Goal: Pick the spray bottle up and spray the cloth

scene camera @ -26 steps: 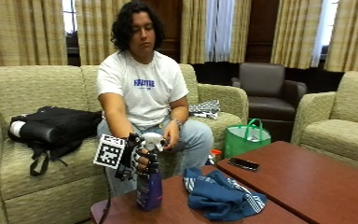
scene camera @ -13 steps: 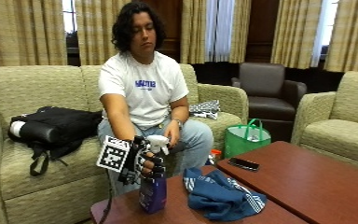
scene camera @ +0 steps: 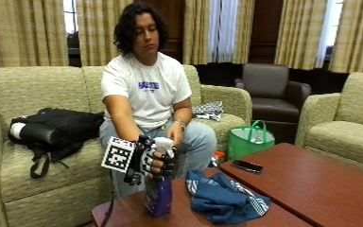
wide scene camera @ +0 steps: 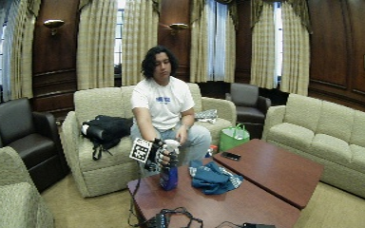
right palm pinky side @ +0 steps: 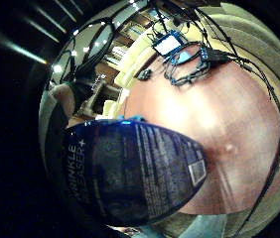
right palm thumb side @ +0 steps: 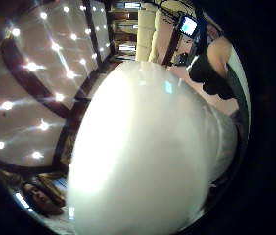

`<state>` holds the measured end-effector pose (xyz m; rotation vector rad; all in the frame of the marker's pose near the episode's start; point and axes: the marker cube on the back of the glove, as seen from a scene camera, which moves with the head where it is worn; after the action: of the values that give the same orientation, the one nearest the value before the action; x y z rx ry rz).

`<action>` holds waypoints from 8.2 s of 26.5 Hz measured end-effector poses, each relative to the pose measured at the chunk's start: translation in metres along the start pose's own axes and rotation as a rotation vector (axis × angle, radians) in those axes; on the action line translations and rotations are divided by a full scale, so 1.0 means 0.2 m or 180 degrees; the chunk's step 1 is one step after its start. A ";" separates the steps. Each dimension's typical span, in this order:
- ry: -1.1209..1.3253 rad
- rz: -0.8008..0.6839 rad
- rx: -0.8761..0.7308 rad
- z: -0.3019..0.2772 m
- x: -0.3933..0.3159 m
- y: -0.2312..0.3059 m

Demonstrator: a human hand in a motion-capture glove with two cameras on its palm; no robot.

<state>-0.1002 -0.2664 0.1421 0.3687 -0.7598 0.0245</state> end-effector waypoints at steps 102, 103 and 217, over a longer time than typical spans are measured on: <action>0.5112 -0.2285 -0.3523 1.19 -0.24 0.60; 0.5237 -0.2315 -0.3424 1.18 -0.24 0.57; -0.0404 -0.0983 -0.1333 2.07 -0.97 0.42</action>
<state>-0.5301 -0.3050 0.3126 0.0845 -0.8041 -0.4460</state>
